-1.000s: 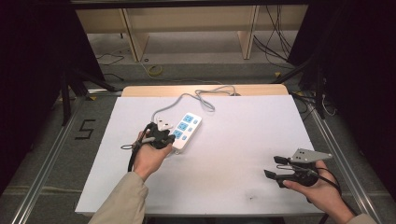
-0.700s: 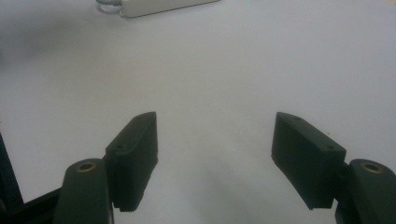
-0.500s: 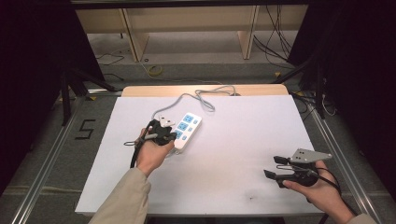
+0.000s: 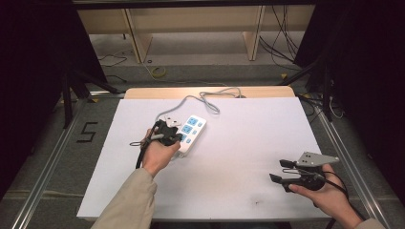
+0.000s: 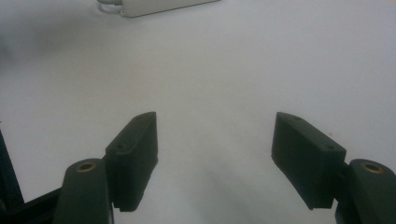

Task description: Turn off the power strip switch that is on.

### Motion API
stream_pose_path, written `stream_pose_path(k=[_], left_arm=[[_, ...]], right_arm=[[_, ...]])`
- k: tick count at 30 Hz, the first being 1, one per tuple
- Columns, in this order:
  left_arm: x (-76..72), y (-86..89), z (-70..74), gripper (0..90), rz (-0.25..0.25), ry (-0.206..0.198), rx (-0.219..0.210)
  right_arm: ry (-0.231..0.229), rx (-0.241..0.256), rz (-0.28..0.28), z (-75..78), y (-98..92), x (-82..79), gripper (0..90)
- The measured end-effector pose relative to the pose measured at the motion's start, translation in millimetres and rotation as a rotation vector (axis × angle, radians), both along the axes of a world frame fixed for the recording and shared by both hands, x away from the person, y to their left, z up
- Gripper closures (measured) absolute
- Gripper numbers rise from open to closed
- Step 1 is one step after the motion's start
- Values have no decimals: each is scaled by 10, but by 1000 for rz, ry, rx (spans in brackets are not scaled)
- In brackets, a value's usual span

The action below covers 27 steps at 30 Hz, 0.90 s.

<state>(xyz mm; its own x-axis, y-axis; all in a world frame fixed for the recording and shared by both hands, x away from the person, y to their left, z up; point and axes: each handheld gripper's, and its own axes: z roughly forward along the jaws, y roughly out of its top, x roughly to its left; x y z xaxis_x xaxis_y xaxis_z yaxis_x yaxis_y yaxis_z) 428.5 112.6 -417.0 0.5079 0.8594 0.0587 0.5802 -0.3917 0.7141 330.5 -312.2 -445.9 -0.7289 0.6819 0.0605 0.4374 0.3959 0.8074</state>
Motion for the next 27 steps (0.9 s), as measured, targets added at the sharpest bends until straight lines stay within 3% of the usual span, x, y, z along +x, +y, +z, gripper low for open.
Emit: stream_pose_path(k=[27], left_arm=[[165,-86,-34,899,-6,7,1]], right_arm=[[-1,-5,1,-1,6,10,320]])
